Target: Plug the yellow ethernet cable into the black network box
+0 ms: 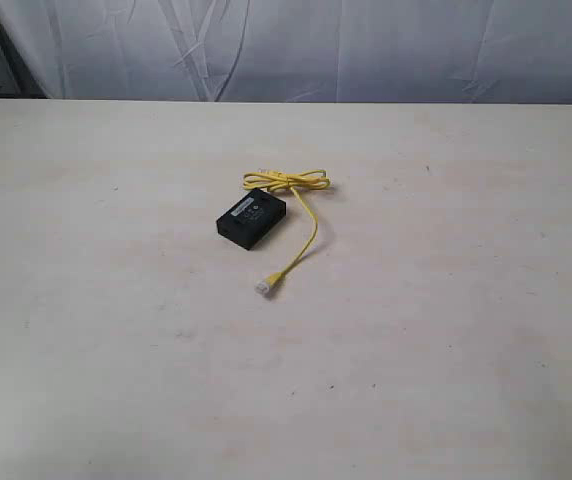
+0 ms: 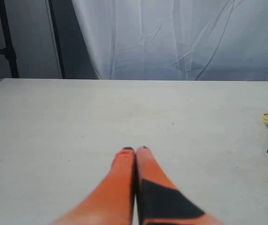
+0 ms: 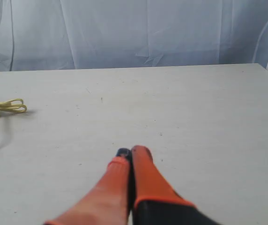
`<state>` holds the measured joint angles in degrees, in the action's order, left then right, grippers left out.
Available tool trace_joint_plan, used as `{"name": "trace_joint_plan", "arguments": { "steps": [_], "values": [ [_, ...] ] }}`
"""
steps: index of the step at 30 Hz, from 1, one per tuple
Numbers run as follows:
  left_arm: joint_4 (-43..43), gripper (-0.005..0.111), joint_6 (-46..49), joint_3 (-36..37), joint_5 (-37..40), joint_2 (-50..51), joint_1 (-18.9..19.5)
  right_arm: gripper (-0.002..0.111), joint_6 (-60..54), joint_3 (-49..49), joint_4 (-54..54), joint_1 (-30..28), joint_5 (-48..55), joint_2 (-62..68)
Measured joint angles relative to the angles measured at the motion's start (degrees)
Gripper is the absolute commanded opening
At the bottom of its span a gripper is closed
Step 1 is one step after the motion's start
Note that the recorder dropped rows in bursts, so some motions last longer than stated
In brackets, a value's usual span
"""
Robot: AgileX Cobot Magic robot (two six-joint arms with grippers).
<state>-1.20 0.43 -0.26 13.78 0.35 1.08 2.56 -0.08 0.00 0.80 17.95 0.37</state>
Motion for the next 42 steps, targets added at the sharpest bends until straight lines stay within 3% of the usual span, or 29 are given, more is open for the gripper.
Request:
{"name": "trace_joint_plan", "arguments": {
  "steps": [11,15,22,27,33,37,42],
  "values": [
    [-1.4,0.0,-0.4,0.0,-2.3,0.0,0.0,0.0,0.0,0.0,0.0,0.0,0.0,0.0],
    [-21.2,0.0,-1.4,0.0,-13.4,0.0,0.0,0.0,0.0,0.0,0.0,0.0,-0.1,0.0],
    [-36.7,0.0,-2.2,0.0,-22.4,0.0,0.0,0.0,0.0,0.0,2.2,0.0,-9.7,0.0],
    [-34.9,0.0,-3.9,-4.1,-18.3,1.1,0.0,0.0,0.3,0.0,11.7,0.0,-20.6,0.0],
    [-27.0,0.0,-4.2,-12.6,-11.2,14.7,0.0,0.0,1.1,0.0,26.1,0.0,-25.3,0.0],
    [-20.8,0.0,-1.2,-20.1,-3.0,26.4,0.0,0.0,1.1,0.0,27.5,0.0,-24.4,0.0],
    [-21.0,0.0,10.9,-30.0,7.9,40.3,0.0,0.0,0.9,0.0,22.7,0.0,-22.8,0.0]
  ]
}}
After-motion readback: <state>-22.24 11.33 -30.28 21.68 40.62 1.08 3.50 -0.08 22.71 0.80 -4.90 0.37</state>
